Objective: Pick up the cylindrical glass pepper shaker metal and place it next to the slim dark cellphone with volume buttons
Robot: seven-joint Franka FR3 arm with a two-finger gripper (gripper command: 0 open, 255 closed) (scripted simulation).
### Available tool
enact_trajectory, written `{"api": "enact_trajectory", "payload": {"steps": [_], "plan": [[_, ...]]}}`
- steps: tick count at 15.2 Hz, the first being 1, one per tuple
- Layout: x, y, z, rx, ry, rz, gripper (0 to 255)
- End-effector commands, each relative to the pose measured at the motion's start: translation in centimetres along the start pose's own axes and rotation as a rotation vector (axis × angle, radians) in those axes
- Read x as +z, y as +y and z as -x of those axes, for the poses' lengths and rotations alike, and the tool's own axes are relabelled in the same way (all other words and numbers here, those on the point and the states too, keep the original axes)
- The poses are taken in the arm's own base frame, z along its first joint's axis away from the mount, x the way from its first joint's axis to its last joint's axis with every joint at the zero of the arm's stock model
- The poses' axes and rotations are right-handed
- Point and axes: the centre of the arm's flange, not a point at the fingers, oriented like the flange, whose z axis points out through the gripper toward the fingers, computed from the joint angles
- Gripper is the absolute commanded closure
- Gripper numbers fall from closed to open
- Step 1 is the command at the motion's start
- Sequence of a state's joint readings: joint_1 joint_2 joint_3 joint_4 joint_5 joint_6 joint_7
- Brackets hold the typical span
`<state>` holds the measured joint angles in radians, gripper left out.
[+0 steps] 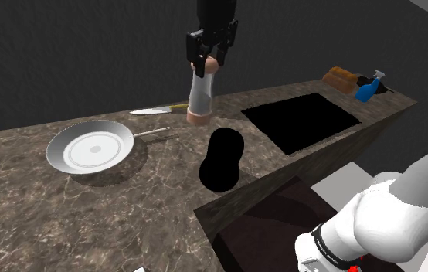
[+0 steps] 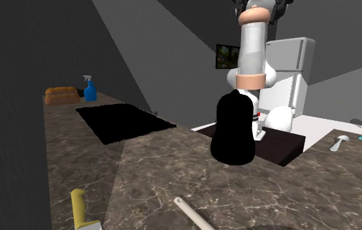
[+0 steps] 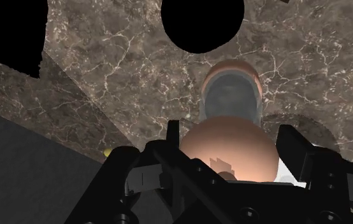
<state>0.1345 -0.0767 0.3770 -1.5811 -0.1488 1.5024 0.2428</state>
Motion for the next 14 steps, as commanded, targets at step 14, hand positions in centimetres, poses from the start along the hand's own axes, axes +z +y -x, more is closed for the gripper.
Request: {"api": "enact_trajectory", "payload": {"steps": [14], "plan": [[-3.3,-15.5,12.1,0.001,0.0,0.0,255]]}}
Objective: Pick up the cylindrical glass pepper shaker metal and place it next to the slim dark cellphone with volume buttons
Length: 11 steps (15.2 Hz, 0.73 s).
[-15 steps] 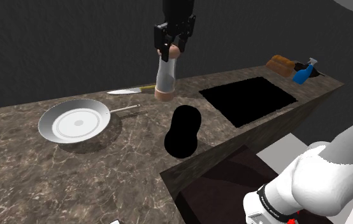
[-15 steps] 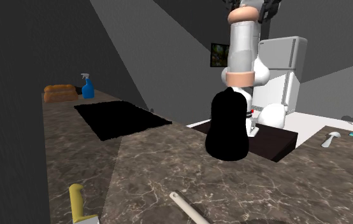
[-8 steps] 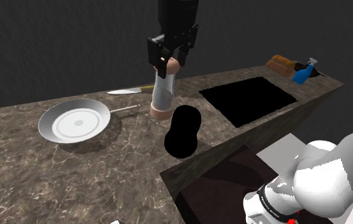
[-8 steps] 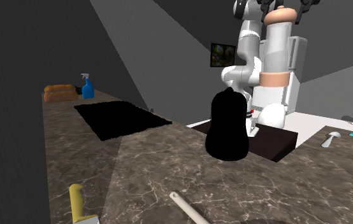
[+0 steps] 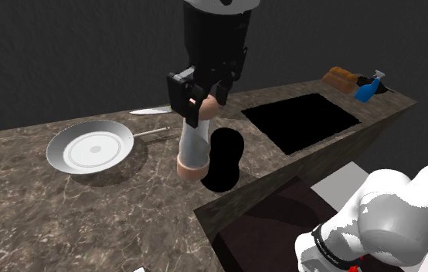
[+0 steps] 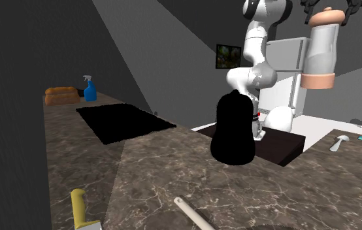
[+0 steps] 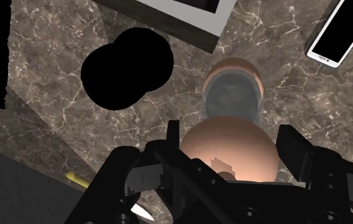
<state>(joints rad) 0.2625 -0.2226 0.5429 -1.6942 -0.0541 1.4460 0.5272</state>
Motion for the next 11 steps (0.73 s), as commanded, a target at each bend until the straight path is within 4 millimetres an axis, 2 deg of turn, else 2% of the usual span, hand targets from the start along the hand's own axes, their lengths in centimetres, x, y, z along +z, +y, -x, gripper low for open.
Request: {"api": "enact_trajectory", "payload": {"steps": [1,11], "plan": [[-0.6,-2.1,1.6,0.002,0.0,0.0,255],[-2.7,-12.3,9.7,0.002,0.0,0.0,255]]}}
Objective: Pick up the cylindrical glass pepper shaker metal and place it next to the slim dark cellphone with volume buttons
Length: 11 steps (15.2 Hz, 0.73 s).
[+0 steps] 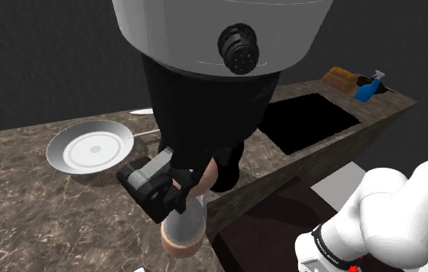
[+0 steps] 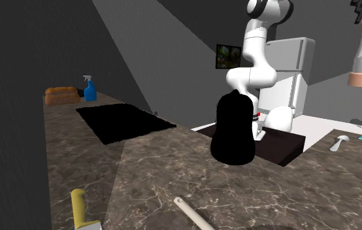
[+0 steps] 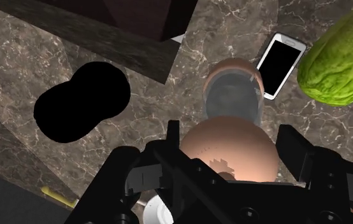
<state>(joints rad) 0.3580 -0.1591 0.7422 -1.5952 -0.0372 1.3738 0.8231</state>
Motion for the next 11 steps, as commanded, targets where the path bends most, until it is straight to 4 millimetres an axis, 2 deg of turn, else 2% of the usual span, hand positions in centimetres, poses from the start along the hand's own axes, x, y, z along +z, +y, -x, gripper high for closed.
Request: {"api": "enact_trajectory", "payload": {"steps": [1,11], "plan": [[-0.3,-1.9,1.8,0.003,0.0,0.0,255],[-2.4,-12.2,9.8,0.003,0.0,0.0,255]]}}
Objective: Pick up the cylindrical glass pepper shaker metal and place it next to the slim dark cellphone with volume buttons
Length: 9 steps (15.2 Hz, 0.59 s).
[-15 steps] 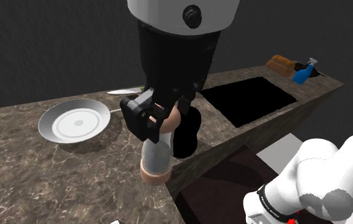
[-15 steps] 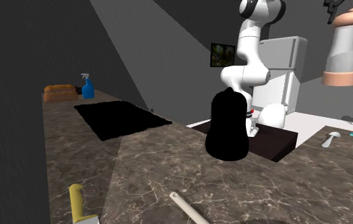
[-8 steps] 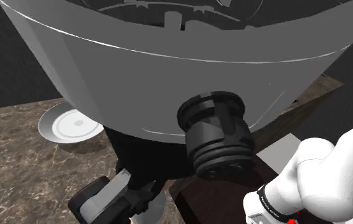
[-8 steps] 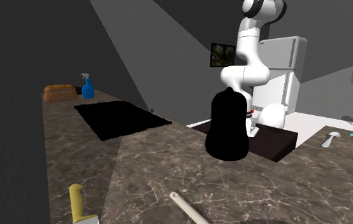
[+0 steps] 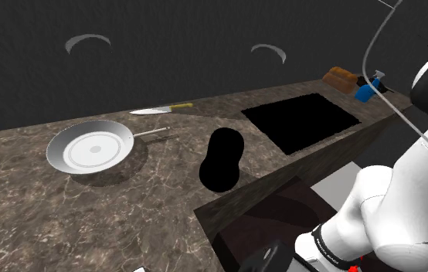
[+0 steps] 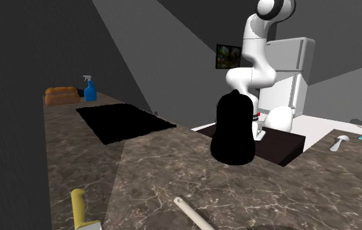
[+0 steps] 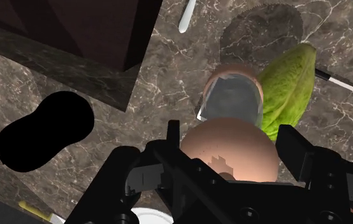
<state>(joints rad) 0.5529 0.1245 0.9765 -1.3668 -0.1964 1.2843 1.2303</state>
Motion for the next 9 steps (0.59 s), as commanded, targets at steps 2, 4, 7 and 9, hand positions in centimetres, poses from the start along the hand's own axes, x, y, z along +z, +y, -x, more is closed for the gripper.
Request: {"api": "enact_trajectory", "payload": {"steps": [2,4,7,9], "plan": [[-0.8,-3.0,2.3,0.005,0.0,-0.001,255],[-1.2,-5.1,3.9,0.005,0.0,-0.001,255],[-1.2,-7.4,5.6,0.005,0.0,-0.001,255],[-0.1,-7.6,5.6,0.005,0.0,-0.001,255]]}}
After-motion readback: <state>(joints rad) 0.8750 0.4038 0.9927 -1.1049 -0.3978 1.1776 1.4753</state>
